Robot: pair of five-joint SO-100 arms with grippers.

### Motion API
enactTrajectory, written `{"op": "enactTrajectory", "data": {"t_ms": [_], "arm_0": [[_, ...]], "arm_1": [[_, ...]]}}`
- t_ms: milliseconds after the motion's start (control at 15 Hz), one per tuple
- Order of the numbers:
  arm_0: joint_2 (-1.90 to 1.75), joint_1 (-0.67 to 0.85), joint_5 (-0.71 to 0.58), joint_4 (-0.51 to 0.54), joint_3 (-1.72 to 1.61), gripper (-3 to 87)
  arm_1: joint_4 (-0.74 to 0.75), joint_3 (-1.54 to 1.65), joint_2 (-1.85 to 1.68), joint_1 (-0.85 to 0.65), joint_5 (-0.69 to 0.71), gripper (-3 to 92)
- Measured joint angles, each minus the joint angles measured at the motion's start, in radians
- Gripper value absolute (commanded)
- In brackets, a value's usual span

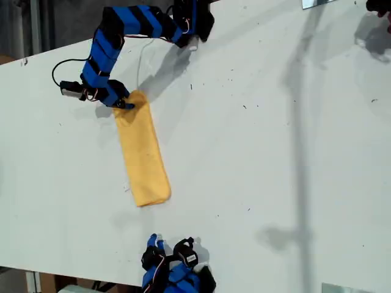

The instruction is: Grasp corners of a square towel and fold twice.

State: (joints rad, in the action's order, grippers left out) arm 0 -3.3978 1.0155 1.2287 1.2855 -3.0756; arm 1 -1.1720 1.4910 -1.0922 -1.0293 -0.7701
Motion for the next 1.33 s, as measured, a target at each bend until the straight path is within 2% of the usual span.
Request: {"op": "enactTrajectory", "data": {"t_ms": [333, 667, 867, 1133, 1333], "arm_0": [[-0.061, -0.037, 0.002, 0.023, -0.008, 16.2], [-0.061, -0.037, 0.014, 0.026, -0.011, 15.8], [-0.063, -0.035, 0.029, 0.026, -0.015, 15.7], [-0.063, -0.018, 0.041, 0.026, -0.02, 15.6], [-0.063, -0.018, 0.041, 0.026, -0.02, 15.6]], "arm_1": [[0.135, 0.48, -0.428, -0.14, -0.08, -0.1], [0.143, 0.706, -0.997, -0.189, -0.089, -0.1], [0.178, 0.614, -1.008, 0.012, -0.035, -0.1], [0.195, 0.204, -0.676, 0.261, 0.0, -0.1], [0.276, -0.094, -0.402, 0.374, 0.101, -0.1]]}}
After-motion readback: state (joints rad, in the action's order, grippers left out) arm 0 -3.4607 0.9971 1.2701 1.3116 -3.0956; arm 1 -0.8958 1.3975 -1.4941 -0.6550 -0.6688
